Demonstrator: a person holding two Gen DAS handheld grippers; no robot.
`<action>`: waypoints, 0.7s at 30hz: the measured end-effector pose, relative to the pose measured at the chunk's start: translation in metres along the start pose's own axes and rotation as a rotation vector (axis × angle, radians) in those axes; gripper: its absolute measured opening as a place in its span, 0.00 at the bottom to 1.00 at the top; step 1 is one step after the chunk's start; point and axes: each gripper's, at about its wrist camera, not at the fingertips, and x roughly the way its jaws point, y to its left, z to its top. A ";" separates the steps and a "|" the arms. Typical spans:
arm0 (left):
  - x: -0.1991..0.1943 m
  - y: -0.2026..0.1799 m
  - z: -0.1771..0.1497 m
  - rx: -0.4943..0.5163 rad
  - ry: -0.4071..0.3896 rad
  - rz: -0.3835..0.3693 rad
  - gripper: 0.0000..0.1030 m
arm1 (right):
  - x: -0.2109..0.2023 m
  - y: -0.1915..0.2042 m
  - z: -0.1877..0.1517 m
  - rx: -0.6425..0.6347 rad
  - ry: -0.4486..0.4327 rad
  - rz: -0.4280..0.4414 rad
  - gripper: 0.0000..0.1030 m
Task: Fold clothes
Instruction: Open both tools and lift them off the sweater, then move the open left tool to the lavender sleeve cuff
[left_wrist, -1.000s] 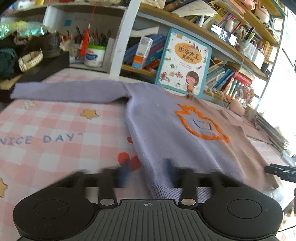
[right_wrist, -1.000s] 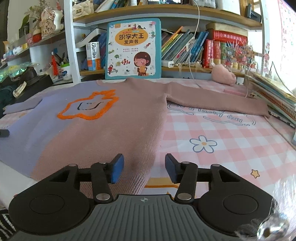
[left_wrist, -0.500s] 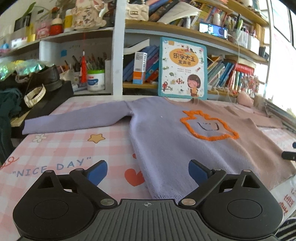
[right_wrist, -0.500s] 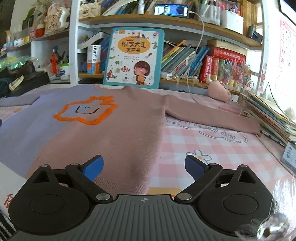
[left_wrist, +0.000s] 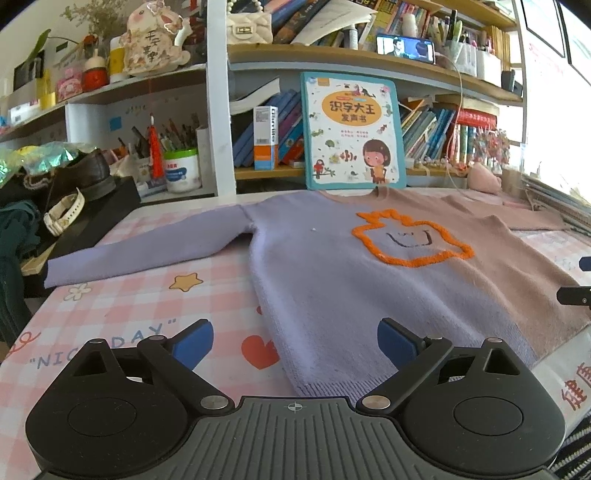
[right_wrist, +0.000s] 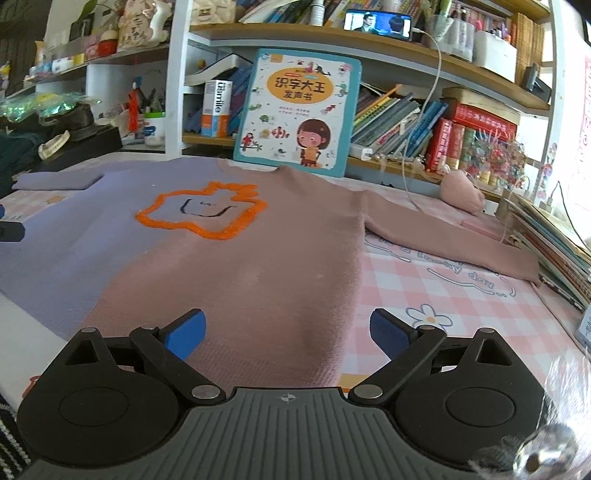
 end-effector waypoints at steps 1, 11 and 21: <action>0.000 -0.001 0.000 0.003 -0.004 -0.004 0.95 | 0.000 0.001 0.000 -0.003 0.000 0.004 0.93; -0.002 -0.007 -0.003 0.046 -0.018 -0.008 0.99 | 0.003 0.016 0.003 -0.038 0.007 0.032 0.93; 0.000 -0.012 -0.007 0.106 -0.008 0.027 0.99 | 0.007 0.036 0.008 -0.096 0.004 0.054 0.95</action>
